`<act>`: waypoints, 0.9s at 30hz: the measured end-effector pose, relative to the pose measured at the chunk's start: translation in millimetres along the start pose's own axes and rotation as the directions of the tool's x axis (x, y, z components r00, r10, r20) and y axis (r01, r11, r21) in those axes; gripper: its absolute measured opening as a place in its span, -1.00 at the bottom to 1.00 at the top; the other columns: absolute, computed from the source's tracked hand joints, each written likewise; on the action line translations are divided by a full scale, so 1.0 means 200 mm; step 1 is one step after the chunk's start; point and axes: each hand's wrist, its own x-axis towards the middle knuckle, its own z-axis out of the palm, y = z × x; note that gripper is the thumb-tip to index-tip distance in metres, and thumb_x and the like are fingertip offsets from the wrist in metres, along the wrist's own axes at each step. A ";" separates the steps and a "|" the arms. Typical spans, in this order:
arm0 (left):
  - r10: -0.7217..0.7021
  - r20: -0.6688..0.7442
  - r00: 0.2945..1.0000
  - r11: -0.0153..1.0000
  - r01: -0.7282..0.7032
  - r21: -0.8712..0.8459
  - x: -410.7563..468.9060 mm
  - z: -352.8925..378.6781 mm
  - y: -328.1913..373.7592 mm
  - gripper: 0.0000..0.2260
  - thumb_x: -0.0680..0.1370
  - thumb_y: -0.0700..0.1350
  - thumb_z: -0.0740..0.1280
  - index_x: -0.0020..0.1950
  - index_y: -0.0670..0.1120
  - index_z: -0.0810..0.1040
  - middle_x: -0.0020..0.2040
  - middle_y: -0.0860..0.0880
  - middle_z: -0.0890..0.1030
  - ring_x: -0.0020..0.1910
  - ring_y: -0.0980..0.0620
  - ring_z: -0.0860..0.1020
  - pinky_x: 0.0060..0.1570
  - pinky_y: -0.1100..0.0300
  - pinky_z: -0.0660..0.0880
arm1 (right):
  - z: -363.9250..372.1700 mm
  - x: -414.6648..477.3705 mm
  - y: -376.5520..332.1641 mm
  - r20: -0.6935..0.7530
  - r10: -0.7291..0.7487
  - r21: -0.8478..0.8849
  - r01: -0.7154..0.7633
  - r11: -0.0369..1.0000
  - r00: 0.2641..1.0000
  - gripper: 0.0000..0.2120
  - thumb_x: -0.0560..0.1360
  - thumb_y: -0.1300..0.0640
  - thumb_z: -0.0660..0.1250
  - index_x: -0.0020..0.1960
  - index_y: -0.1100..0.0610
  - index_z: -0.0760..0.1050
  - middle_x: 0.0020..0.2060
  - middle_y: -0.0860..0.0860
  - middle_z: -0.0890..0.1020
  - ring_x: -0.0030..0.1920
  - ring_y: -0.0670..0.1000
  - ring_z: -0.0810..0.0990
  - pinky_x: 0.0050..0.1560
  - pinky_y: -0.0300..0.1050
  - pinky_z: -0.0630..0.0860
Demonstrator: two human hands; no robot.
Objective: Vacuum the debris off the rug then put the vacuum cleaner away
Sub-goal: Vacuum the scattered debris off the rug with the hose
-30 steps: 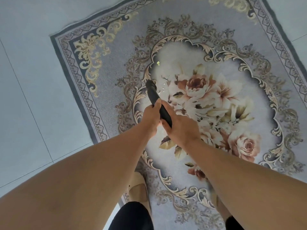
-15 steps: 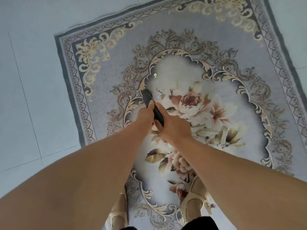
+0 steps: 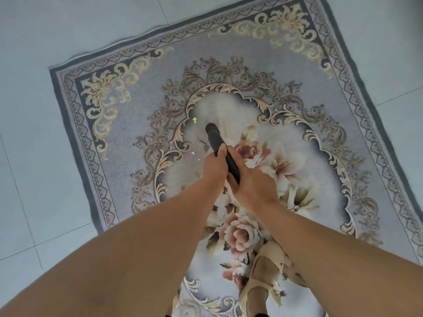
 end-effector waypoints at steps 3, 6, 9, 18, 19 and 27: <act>0.097 -0.017 0.995 0.993 -0.095 0.067 0.07 -0.08 0.11 -0.64 0.63 0.10 0.16 0.14 -0.17 0.53 -0.03 -0.13 0.63 -0.11 -0.09 0.59 -0.10 0.08 0.53 | 0.01 0.08 -0.11 -0.060 0.012 0.062 -0.008 0.998 0.998 -0.40 0.63 -0.14 0.04 0.58 -0.14 -0.15 -0.18 0.02 0.63 -0.39 0.04 0.44 -0.51 -0.18 0.18; 0.090 -0.041 0.995 0.985 -0.083 0.148 0.16 -0.19 0.18 -0.61 0.63 0.10 0.17 0.13 -0.20 0.55 -0.13 -0.11 0.59 -0.25 -0.05 0.53 -0.31 0.14 0.41 | 0.08 0.19 -0.21 -0.037 0.019 0.124 -0.015 0.992 0.999 -0.41 0.62 -0.14 0.05 0.55 -0.19 -0.15 0.00 0.08 0.61 -0.27 0.12 0.56 -0.39 -0.12 0.35; 0.083 -0.050 0.995 0.983 -0.074 0.166 0.20 -0.27 0.15 -0.63 0.63 0.09 0.17 0.11 -0.20 0.54 -0.18 -0.10 0.57 -0.29 -0.01 0.51 -0.35 0.16 0.39 | 0.16 0.21 -0.28 -0.016 0.020 0.107 -0.018 0.994 1.000 -0.40 0.61 -0.16 0.03 0.56 -0.20 -0.17 0.00 0.07 0.64 -0.18 0.16 0.62 -0.35 -0.08 0.41; 0.058 -0.017 0.998 0.979 -0.054 0.196 0.16 -0.28 0.07 -0.67 0.63 0.09 0.17 0.01 -0.16 0.54 -0.27 -0.06 0.52 -0.38 0.03 0.43 -0.39 0.19 0.33 | 0.23 0.12 -0.26 -0.015 0.066 0.092 -0.065 0.994 0.998 -0.43 0.63 -0.18 -0.04 0.56 -0.16 -0.19 -0.16 0.03 0.63 -0.34 0.08 0.50 -0.40 -0.11 0.35; 0.053 -0.007 0.999 0.977 -0.050 0.207 0.14 -0.27 0.06 -0.65 0.63 0.09 0.17 0.04 -0.17 0.54 -0.28 -0.05 0.51 -0.39 0.03 0.43 -0.41 0.20 0.32 | 0.22 0.10 -0.26 -0.016 0.074 0.106 -0.072 0.992 0.997 -0.43 0.63 -0.18 -0.05 0.56 -0.16 -0.18 -0.17 0.03 0.63 -0.33 0.09 0.53 -0.39 -0.10 0.39; 0.011 0.067 0.998 0.971 -0.027 0.239 -0.04 -0.18 -0.09 -0.66 0.64 0.07 0.16 0.09 -0.17 0.55 -0.10 -0.10 0.59 -0.22 -0.02 0.53 -0.21 0.15 0.46 | 0.23 -0.15 -0.19 0.012 0.192 0.119 -0.192 0.974 0.981 -0.39 0.63 -0.19 -0.03 0.57 -0.15 -0.24 -0.29 0.01 0.58 -0.40 0.06 0.51 -0.45 -0.12 0.41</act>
